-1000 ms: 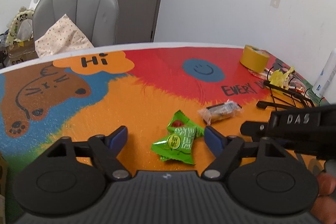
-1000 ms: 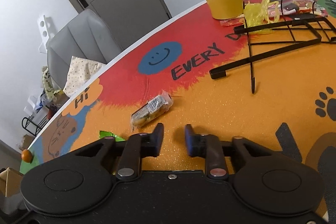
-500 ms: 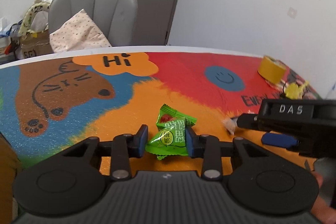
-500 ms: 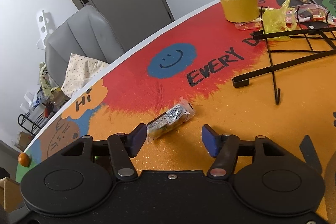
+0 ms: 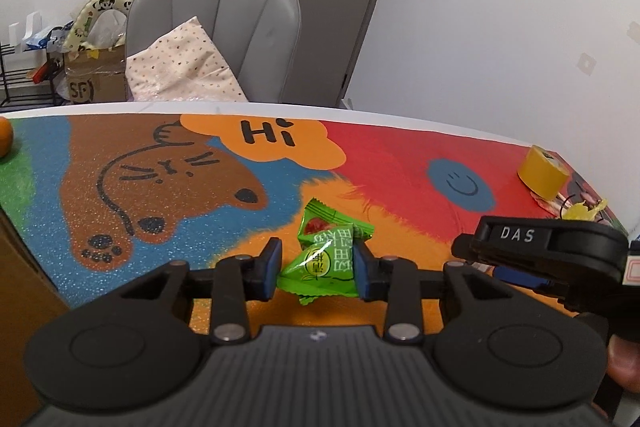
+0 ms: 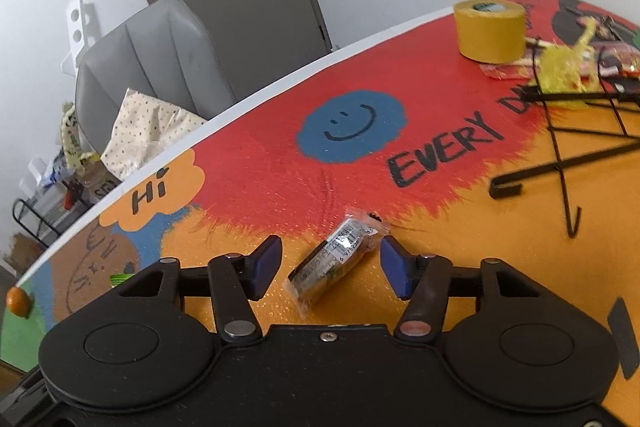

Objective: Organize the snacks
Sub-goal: 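Grasp the green candy with left gripper while right grasps the clear-wrapped bar, then carry the green candy and clear-wrapped bar over the cardboard box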

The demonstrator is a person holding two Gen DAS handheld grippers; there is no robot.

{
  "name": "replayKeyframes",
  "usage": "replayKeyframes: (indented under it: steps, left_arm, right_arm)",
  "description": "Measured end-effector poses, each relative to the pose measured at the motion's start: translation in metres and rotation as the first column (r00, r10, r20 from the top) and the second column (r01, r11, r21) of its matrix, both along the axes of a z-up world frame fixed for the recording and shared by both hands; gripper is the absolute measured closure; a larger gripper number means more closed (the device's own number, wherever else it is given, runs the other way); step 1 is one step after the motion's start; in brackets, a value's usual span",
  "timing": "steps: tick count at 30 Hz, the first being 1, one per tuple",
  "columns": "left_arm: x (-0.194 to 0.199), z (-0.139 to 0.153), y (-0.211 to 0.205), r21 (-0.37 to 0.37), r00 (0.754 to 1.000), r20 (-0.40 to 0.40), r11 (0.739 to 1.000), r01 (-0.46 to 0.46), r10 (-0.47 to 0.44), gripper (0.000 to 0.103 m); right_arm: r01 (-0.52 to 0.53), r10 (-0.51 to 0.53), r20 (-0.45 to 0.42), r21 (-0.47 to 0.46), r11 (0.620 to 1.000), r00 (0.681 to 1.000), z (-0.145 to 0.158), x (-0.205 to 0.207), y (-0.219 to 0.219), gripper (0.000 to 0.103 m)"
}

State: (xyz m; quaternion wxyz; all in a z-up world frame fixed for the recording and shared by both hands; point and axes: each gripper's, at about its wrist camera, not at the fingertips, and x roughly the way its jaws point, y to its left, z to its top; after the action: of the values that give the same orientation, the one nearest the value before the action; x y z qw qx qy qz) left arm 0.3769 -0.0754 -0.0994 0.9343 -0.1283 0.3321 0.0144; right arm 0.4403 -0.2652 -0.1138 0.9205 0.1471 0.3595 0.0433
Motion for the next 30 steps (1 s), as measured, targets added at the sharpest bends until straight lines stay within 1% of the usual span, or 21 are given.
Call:
replayKeyframes:
  steps: [3, 6, 8, 9, 11, 14, 18, 21, 24, 30]
  left_arm:
    - [0.0, -0.001, -0.001, -0.001, 1.0, -0.001, 1.0, 0.005, -0.005, 0.067]
    - [0.0, -0.003, -0.005, 0.007, 1.0, -0.008, 1.0, 0.017, -0.017, 0.067]
    - [0.0, -0.006, -0.008, 0.011, 1.0, -0.021, 1.0, 0.023, -0.022, 0.067]
    - [0.0, -0.006, -0.01, 0.011, 0.999, -0.026, 1.0, 0.026, -0.025, 0.067]
    - [-0.002, -0.005, -0.013, 0.015, 0.999, -0.024, 0.999, 0.033, -0.033, 0.067]
    - [-0.008, 0.003, -0.02, 0.026, 0.999, -0.002, 0.998, 0.053, -0.053, 0.067]
    - [-0.026, 0.014, -0.029, 0.04, 0.997, 0.024, 0.996, 0.075, -0.076, 0.067]
    - [-0.04, 0.017, -0.034, 0.031, 0.995, 0.026, 0.995, 0.094, -0.095, 0.067]
    - [-0.052, 0.021, -0.035, 0.024, 0.995, 0.032, 0.995, 0.094, -0.095, 0.067]
    - [-0.077, 0.036, -0.027, 0.028, 0.995, 0.058, 0.996, 0.08, -0.082, 0.067]
  right_arm:
    - [0.0, 0.0, 0.003, -0.042, 0.999, 1.0, -0.001, -0.002, 0.002, 0.059]
    - [-0.008, 0.008, 0.001, -0.063, 0.998, 1.0, -0.001, -0.008, -0.001, 0.066]
    - [-0.009, 0.009, 0.003, -0.083, 0.996, 1.0, -0.002, -0.015, -0.002, 0.073]
    - [-0.01, 0.01, 0.007, -0.091, 0.996, 1.0, -0.003, -0.02, -0.003, 0.075]
    - [-0.018, 0.019, 0.016, -0.105, 0.994, 1.0, -0.004, -0.03, -0.005, 0.085]
    - [-0.025, 0.026, 0.016, -0.075, 0.997, 1.0, -0.004, -0.048, -0.016, 0.086]
    - [0.01, -0.01, 0.023, -0.024, 1.0, 1.0, -0.005, -0.071, -0.037, 0.086]
    - [0.022, -0.022, 0.029, 0.008, 1.0, 0.999, -0.006, -0.084, -0.049, 0.086]
    - [0.024, -0.025, 0.025, 0.031, 0.999, 0.999, -0.005, -0.092, -0.054, 0.086]
    - [0.009, -0.013, 0.063, 0.065, 0.998, 0.998, 0.005, -0.111, -0.052, 0.086]
